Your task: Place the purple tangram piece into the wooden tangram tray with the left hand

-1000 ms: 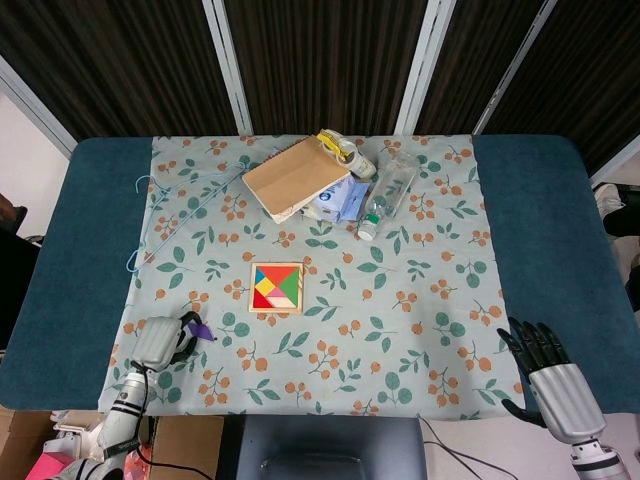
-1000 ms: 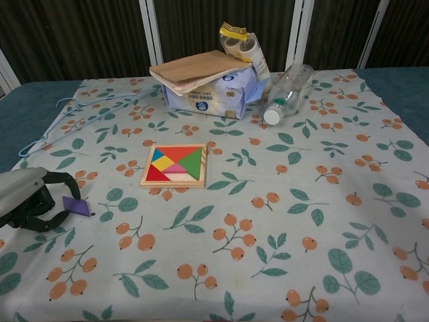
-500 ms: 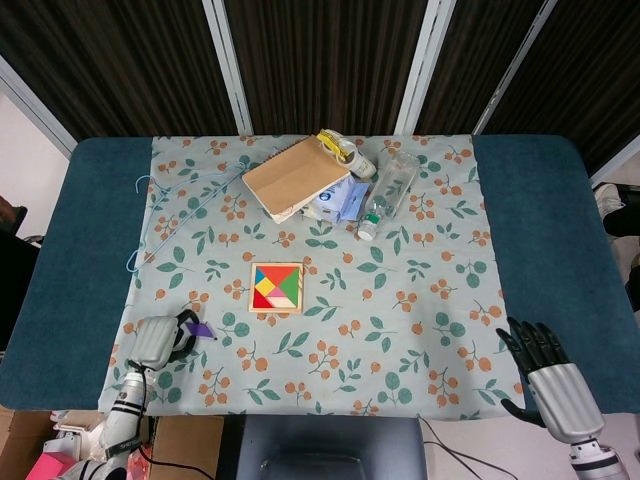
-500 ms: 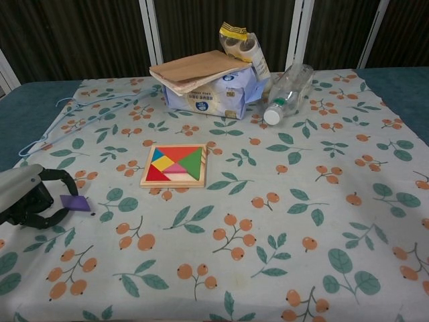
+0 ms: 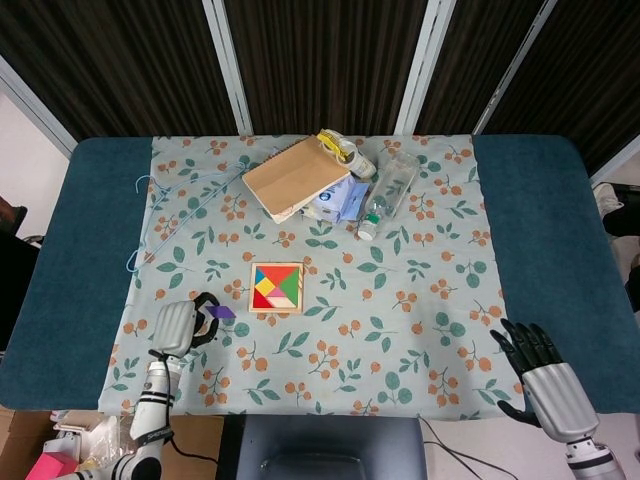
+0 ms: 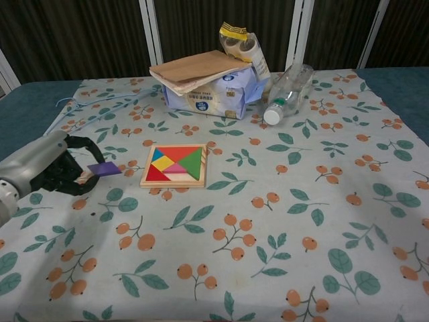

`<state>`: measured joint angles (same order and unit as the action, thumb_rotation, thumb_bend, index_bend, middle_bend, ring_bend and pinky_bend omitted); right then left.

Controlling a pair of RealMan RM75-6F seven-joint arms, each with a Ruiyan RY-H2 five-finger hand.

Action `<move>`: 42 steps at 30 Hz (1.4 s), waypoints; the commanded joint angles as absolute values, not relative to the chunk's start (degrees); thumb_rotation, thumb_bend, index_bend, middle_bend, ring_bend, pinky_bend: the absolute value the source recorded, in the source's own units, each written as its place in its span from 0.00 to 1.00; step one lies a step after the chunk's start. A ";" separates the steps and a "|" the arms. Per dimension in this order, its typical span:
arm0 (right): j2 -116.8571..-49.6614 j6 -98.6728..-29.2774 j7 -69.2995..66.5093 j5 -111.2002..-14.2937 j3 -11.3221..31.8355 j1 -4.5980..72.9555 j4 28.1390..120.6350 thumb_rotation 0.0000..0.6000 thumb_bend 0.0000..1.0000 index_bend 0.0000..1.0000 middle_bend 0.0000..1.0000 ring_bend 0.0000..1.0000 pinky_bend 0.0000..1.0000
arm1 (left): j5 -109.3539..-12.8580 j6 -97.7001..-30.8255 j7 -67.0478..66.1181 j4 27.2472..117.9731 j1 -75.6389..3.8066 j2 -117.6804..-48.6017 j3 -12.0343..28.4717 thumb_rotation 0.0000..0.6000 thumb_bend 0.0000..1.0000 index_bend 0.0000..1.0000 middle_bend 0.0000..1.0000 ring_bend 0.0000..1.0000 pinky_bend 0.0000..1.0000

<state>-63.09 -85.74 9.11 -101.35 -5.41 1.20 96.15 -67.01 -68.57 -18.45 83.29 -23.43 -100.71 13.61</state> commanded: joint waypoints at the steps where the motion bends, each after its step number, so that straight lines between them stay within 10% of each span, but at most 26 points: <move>1: -62.94 -85.71 8.67 -101.35 -5.43 1.30 96.19 1.00 0.16 0.00 0.00 0.00 0.00 | -61.41 -70.44 -27.70 85.34 -27.40 -105.81 17.59 1.00 0.40 0.63 1.00 1.00 1.00; 42: -60.09 -87.76 0.97 -103.45 -6.54 1.65 94.93 1.00 0.16 0.00 0.00 0.00 0.00 | -52.01 -71.41 -42.67 68.88 -41.31 -123.51 21.82 1.00 0.40 0.62 1.00 1.00 1.00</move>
